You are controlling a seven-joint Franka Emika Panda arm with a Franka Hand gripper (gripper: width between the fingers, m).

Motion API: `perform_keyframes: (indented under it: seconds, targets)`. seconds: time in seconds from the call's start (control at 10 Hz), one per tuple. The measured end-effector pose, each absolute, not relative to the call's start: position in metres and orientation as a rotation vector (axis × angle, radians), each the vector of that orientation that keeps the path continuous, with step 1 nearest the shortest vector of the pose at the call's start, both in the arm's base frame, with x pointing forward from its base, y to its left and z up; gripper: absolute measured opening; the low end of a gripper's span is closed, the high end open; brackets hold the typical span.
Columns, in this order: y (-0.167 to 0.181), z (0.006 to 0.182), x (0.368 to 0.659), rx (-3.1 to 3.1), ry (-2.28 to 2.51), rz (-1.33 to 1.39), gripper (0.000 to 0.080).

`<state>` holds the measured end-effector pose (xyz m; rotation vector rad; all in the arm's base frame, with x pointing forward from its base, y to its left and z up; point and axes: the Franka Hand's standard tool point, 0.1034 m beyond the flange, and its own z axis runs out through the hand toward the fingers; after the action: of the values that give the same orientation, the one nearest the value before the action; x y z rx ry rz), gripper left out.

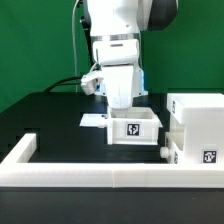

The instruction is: Assemble drawer

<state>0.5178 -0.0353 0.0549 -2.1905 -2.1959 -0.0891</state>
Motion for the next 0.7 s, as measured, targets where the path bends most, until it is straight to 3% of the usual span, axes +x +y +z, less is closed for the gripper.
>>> perform_keyframes:
  seconds: [0.7]
  targets:
    - [-0.0258, 0.0555, 0.5282, -2.178, -2.176, -0.058, 0.0043]
